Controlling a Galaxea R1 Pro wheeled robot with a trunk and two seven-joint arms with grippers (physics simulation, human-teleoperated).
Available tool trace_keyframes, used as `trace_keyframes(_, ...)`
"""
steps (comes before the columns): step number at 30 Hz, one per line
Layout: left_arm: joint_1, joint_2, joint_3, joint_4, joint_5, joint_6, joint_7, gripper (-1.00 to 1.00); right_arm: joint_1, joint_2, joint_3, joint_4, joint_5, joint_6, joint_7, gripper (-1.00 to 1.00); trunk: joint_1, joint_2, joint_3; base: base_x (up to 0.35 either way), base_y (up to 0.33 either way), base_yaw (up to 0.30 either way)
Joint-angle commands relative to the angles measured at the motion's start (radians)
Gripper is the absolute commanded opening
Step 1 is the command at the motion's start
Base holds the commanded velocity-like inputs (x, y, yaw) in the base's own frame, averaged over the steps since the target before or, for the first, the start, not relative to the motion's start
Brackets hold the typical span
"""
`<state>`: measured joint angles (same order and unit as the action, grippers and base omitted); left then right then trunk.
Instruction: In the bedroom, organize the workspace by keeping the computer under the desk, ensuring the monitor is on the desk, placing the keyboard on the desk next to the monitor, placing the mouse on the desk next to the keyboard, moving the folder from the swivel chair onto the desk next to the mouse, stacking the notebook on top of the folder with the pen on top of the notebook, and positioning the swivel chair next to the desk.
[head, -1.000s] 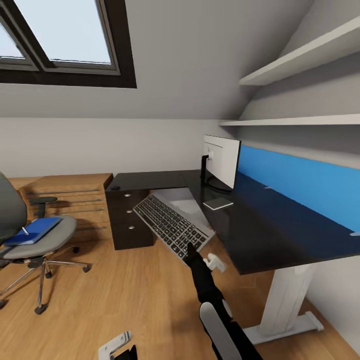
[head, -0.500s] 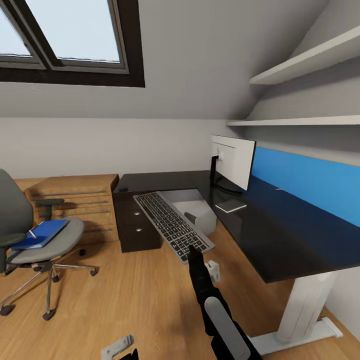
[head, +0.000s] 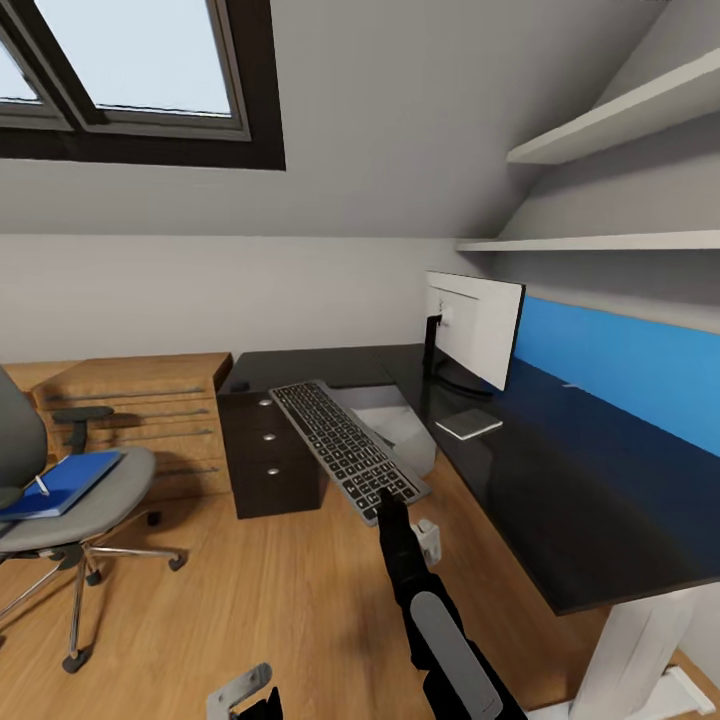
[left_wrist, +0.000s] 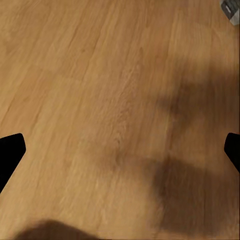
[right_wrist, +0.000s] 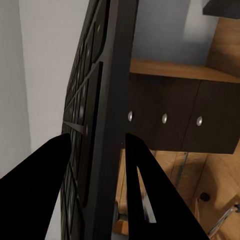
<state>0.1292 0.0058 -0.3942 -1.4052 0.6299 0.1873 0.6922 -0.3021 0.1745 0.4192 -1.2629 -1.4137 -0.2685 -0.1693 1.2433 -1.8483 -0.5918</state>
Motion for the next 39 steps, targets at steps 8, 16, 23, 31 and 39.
trace_keyframes(8,0.0,-0.002,-0.083,-0.001,0.003,-0.072,0.007,1.0,-0.001,0.0,0.001,-0.001,-0.005,-0.008,-0.003,-1.0,-0.031,0.056,0.024,0.008,-0.001,0.0)
trace_keyframes(16,0.0,0.003,-0.083,-0.002,0.002,-0.074,0.007,1.0,-0.001,0.0,-0.005,0.002,-0.005,-0.008,-0.003,-1.0,-0.061,0.112,0.049,0.284,0.0,0.0)
trace_keyframes(23,0.0,0.002,-0.084,-0.002,0.002,-0.074,0.007,1.0,0.0,0.0,-0.008,0.006,-0.005,-0.008,-0.003,-1.0,-0.088,0.161,0.072,0.328,0.0,0.045)
trace_keyframes(31,0.0,0.0,-0.084,-0.001,0.002,-0.074,0.007,1.0,0.0,0.0,-0.008,0.006,-0.006,-0.009,-0.004,-1.0,-0.119,0.217,0.104,0.329,0.0,0.172)
trace_keyframes(39,0.0,-0.001,-0.084,-0.001,0.002,-0.074,0.009,1.0,-0.001,0.0,-0.027,0.005,-0.007,-0.008,-0.003,-1.0,-0.149,0.273,0.133,0.329,0.0,0.12)
